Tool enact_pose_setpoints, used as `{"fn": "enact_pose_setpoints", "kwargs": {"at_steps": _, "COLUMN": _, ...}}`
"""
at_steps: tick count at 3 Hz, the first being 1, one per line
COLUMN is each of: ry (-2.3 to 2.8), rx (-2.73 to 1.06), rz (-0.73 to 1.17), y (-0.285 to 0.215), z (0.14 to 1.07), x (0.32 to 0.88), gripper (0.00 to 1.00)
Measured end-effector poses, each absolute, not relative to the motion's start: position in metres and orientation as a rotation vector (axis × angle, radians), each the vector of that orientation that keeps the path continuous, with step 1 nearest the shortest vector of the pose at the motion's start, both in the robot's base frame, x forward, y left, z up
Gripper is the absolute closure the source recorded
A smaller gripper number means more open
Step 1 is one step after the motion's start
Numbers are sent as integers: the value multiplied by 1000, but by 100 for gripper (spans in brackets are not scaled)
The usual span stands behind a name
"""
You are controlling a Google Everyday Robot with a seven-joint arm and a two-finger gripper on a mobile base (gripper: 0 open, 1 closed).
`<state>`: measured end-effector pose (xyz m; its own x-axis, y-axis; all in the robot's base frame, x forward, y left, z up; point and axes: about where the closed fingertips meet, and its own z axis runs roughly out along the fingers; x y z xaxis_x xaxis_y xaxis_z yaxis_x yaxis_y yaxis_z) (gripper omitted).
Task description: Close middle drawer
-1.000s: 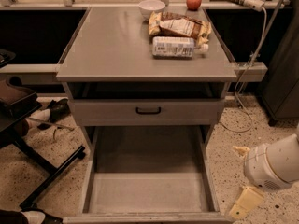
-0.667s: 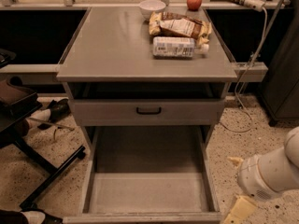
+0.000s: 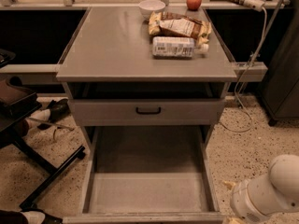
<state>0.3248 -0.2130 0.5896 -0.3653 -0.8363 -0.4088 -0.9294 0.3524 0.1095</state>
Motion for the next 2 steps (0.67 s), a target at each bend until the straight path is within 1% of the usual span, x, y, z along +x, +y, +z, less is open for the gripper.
{"fn": "enact_pose_setpoints", "kwargs": {"at_steps": 1, "ry": 2348, "rx": -1533, "rz": 539, "y": -210, "z": 570, "x": 305, "gripper": 0}}
{"fn": "enact_pose_setpoints", "kwargs": {"at_steps": 2, "ry": 2348, "rx": -1533, "rz": 539, "y": -210, "z": 570, "x": 305, "gripper": 0}}
